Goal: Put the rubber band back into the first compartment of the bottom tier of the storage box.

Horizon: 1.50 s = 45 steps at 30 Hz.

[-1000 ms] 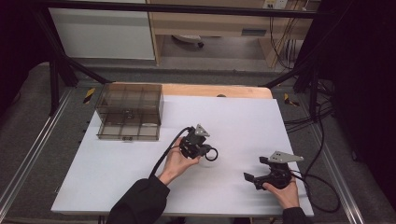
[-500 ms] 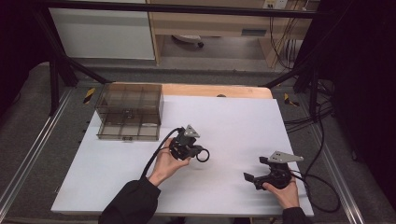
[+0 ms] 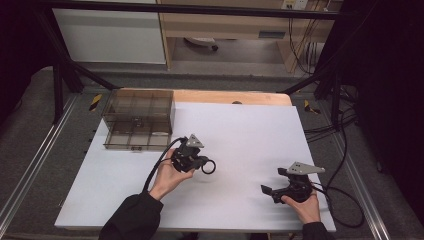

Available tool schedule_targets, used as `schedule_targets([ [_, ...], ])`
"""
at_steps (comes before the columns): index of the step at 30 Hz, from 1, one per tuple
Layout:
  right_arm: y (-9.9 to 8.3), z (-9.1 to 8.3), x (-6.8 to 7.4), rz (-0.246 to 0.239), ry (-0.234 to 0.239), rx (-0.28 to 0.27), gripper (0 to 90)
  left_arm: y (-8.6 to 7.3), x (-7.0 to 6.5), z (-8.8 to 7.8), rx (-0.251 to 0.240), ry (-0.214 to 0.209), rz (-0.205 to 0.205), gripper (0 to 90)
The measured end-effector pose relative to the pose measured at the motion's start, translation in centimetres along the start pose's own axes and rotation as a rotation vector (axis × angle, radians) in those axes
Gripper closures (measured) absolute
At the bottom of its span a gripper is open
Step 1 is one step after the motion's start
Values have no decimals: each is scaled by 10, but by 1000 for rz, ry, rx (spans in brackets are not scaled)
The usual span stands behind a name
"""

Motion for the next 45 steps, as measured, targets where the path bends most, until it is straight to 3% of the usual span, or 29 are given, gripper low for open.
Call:
schedule_targets([
  [45,0,0,-1,0,-3,1,8,-49,55,-62,-14,100,-90,870],
])
Point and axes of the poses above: each handheld gripper's, and its own axes: z roughly forward along the jaws, y roughly out of its top, x roughly to its left, the point moved 7 cm from there along z, roughly forward along the jaws, and after that the axes turned 3 degrees about z, right-handed, at the moved point
